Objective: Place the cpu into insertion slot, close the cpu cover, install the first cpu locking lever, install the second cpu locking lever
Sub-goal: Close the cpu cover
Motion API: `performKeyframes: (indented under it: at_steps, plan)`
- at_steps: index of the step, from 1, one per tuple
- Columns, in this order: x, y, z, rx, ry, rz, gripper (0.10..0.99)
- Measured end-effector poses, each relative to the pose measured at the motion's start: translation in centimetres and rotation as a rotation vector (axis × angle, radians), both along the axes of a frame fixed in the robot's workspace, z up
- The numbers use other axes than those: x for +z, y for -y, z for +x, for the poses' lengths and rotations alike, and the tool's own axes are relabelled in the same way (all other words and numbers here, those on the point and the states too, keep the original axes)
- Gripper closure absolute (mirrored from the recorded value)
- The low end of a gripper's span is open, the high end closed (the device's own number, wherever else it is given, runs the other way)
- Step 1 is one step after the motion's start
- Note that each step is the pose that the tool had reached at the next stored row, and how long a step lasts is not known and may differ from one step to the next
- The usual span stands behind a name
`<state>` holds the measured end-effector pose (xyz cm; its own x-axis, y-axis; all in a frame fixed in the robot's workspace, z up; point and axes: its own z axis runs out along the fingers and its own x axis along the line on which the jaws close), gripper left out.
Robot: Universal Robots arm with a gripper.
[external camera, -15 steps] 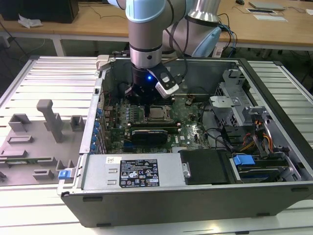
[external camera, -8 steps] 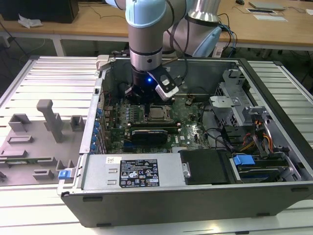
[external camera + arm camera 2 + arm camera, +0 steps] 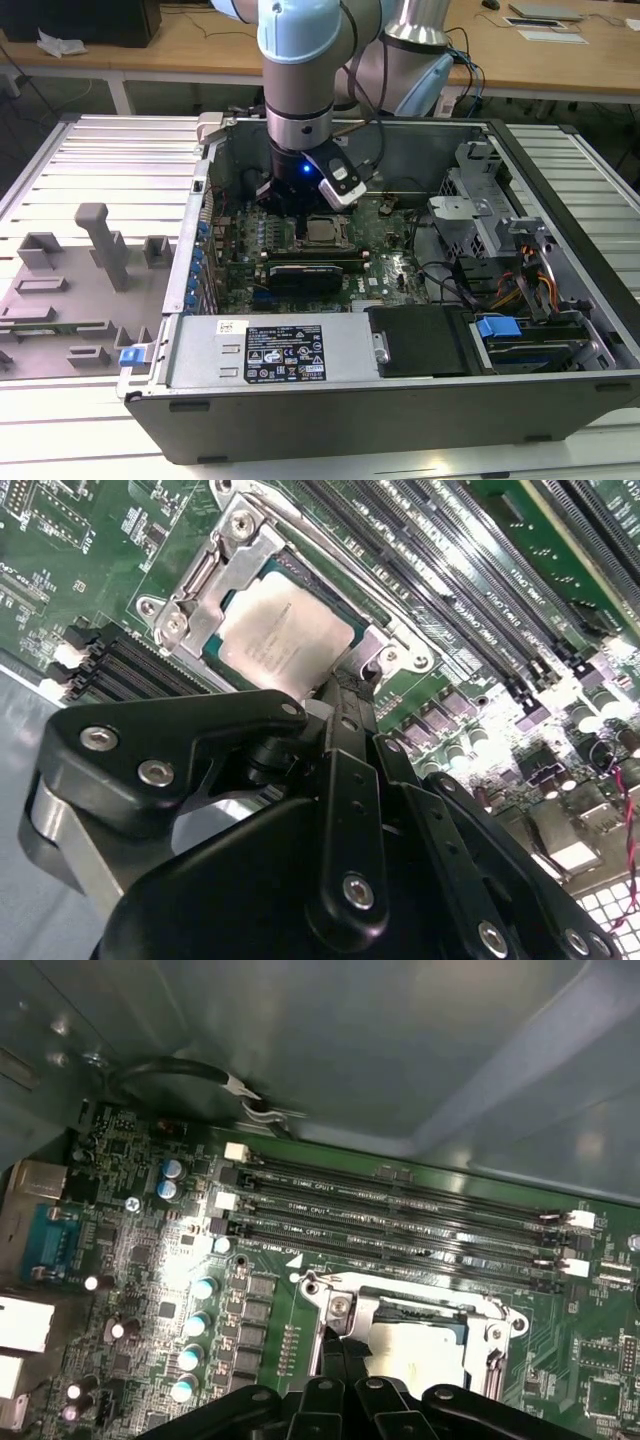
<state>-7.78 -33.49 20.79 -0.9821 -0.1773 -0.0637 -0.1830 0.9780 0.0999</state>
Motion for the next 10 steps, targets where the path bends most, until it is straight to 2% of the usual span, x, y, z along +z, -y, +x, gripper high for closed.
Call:
performKeyframes:
  at_steps: [4,10]
  plan:
    - [-0.26,0.08,0.1,0.0,0.0002,0.009,0.98]
    - [-0.31,0.11,0.35,0.0,-0.0002,0.011,0.98]
